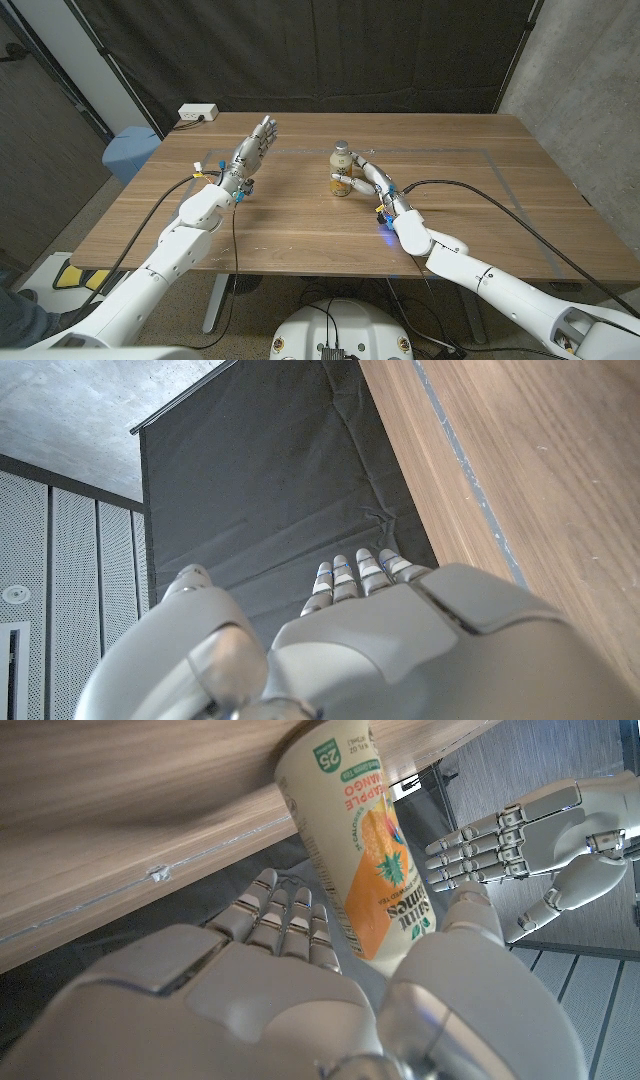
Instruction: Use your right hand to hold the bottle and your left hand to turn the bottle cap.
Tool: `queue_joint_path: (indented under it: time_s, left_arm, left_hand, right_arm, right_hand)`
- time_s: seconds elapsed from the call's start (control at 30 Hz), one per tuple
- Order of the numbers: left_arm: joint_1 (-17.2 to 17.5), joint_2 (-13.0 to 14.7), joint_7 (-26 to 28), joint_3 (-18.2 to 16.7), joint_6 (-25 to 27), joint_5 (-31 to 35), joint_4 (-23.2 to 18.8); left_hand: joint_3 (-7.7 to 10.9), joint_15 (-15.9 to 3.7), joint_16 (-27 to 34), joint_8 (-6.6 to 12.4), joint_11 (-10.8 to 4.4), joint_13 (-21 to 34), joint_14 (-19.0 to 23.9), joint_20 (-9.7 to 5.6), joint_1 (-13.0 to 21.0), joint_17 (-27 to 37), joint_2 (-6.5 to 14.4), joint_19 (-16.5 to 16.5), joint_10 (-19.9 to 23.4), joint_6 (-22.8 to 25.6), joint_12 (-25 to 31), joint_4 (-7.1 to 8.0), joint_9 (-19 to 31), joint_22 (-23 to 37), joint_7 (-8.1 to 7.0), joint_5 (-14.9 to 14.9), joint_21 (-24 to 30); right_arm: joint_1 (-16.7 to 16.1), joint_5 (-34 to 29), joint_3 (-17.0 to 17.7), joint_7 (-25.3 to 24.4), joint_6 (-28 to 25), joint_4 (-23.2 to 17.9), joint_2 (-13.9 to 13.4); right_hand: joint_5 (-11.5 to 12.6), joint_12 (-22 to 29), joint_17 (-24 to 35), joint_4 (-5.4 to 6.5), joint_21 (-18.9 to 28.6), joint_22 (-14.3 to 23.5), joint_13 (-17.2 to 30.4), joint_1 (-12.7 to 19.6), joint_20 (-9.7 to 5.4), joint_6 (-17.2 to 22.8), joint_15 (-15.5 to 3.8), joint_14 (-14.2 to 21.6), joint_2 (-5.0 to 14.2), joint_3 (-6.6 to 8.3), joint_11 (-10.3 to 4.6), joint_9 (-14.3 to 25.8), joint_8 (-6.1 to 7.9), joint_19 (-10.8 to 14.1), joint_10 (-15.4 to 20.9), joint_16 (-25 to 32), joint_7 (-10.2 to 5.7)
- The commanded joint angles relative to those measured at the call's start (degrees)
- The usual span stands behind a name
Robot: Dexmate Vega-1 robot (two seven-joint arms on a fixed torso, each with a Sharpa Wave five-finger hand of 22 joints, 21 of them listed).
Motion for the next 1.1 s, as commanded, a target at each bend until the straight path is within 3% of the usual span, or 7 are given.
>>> queue_joint_path:
  time_s: [0.03,0.17,0.23,0.37,0.73,0.9,1.1]
  left_arm:
    - [0.5,0.4,0.3,-0.3,0.5,-0.3,-0.5]
    - [0.6,0.4,0.4,-0.4,0.6,-0.3,-0.5]
    - [0.6,0.4,0.4,-0.5,0.6,-0.3,-0.5]
    - [0.7,0.4,0.6,-0.5,0.8,-0.4,-0.6]
    - [0.3,0.1,0.4,-0.5,0.7,-0.4,0.0]
    - [0.2,0.0,0.4,-0.4,0.7,-0.3,0.0]
    - [0.2,-0.2,0.6,-0.4,0.6,-0.3,0.1]
  left_hand:
    - [-0.21,-0.01,-0.1,-0.13,-0.01,0.1,0.2,0.28,-0.3,0.2,-0.1,-0.3,0.2,0.2,-0.2,0.16,0.3,0.2,0.07,-0.1,0.0]
    - [-0.25,0.04,-0.2,-0.17,-0.18,0.1,0.2,0.32,-0.3,0.2,0.0,-0.3,0.3,0.2,-0.2,0.18,0.3,0.2,0.08,-0.2,0.0]
    - [-0.26,0.00,-0.2,-0.17,-0.22,0.1,0.2,0.35,-0.3,0.2,0.0,-0.3,0.3,0.2,-0.2,0.18,0.3,0.2,0.03,-0.2,0.0]
    - [-0.31,0.10,-0.2,-0.18,0.02,0.1,0.3,0.03,-0.3,0.2,0.0,-0.4,0.3,0.3,-0.2,0.20,0.3,0.2,0.08,-0.3,0.0]
    - [-0.41,0.14,-0.2,-0.21,0.08,0.1,0.3,-0.10,-0.3,0.2,0.1,-0.4,0.5,0.4,-0.2,0.24,0.3,0.2,0.02,-0.4,0.0]
    - [-0.45,0.03,-0.2,-0.22,-0.07,0.1,0.4,-0.08,-0.3,0.2,0.1,-0.4,0.5,0.4,-0.3,0.26,0.3,0.2,0.00,-0.4,0.0]
    - [-0.50,0.02,-0.2,-0.25,-0.03,0.1,0.4,0.03,-0.3,0.2,0.1,-0.5,0.5,0.4,-0.3,0.27,0.3,0.2,-0.01,-0.5,0.0]
  right_arm:
    - [2.0,-1.0,-1.5,-2.7,1.5,4.0,2.2]
    - [2.6,-0.5,-1.7,-2.4,2.1,5.0,2.7]
    - [3.1,0.6,-1.8,-2.2,4.3,6.6,3.2]
    - [3.4,0.8,-1.8,-2.6,6.1,8.2,3.9]
    - [4.2,0.4,-1.7,-3.9,5.7,9.7,5.3]
    - [4.3,0.9,-1.6,-3.2,4.9,9.5,5.4]
    - [4.2,-0.2,-1.7,-4.8,4.1,9.4,5.6]
  right_hand:
    - [0.5,0.7,0.2,-0.35,0.5,0.1,0.2,1.5,-1.61,1.1,0.02,1.1,0.17,0.46,-0.10,0.2,0.50,1.1,0.9,0.4,-0.16]
    - [0.8,0.7,0.2,-0.40,0.8,0.1,0.2,3.0,-1.52,1.4,-0.06,2.6,0.43,0.79,-0.47,0.2,0.53,2.2,1.2,0.7,-0.24]
    - [1.1,1.6,0.1,-0.20,1.7,0.2,0.3,5.7,-1.40,3.3,-1.12,6.1,0.03,0.83,-0.17,0.3,0.95,6.1,4.2,1.1,-0.05]
    - [1.3,2.7,0.1,0.07,2.6,0.2,0.5,7.8,-1.97,5.7,-2.23,10.0,-0.56,0.55,-0.10,0.4,1.39,10.3,7.8,1.5,-0.05]
    - [1.2,3.0,0.2,0.51,2.8,0.2,0.5,8.1,-2.00,7.0,-2.34,11.7,-0.75,0.15,-0.38,0.4,1.62,11.7,9.2,1.5,-0.11]
    - [1.1,4.6,0.2,0.71,2.9,0.3,0.7,9.7,-2.59,10.6,-2.95,14.3,-0.32,-0.02,-2.02,0.5,2.33,13.9,14.0,1.5,-0.93]
    - [1.0,6.4,0.3,0.69,3.9,0.5,0.9,12.6,-3.69,16.9,-5.63,22.2,0.42,0.06,-4.90,0.7,3.68,18.7,20.3,2.6,-3.26]
